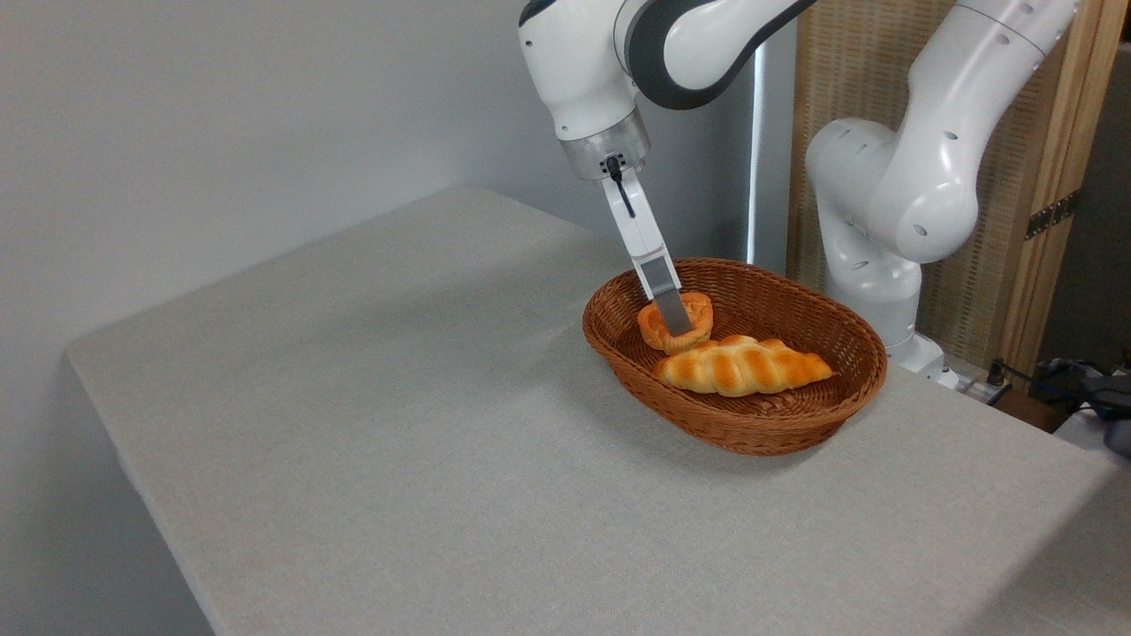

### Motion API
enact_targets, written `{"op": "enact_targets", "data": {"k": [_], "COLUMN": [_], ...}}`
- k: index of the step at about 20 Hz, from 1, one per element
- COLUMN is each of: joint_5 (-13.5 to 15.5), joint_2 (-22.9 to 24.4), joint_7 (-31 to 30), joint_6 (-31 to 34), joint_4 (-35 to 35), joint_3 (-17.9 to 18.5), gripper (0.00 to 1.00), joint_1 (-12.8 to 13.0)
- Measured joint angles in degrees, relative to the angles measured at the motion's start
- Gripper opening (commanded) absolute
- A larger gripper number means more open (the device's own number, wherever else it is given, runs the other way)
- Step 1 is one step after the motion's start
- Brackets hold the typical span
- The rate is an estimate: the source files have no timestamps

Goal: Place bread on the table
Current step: 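Lift the bun out of the basket and carry it beside the basket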

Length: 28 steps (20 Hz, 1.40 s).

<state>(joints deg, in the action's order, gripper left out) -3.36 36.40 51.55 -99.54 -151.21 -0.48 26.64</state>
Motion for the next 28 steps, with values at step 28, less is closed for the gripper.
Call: {"op": "enact_targets", "data": {"k": [28], "joint_5": [-3.26], "joint_2": [-6.25], "joint_7": [16.86], "joint_6": [10.84], "joint_4": [23.51], "joint_3": [15.64], "gripper": [0.41], "joint_1": [5.36]}}
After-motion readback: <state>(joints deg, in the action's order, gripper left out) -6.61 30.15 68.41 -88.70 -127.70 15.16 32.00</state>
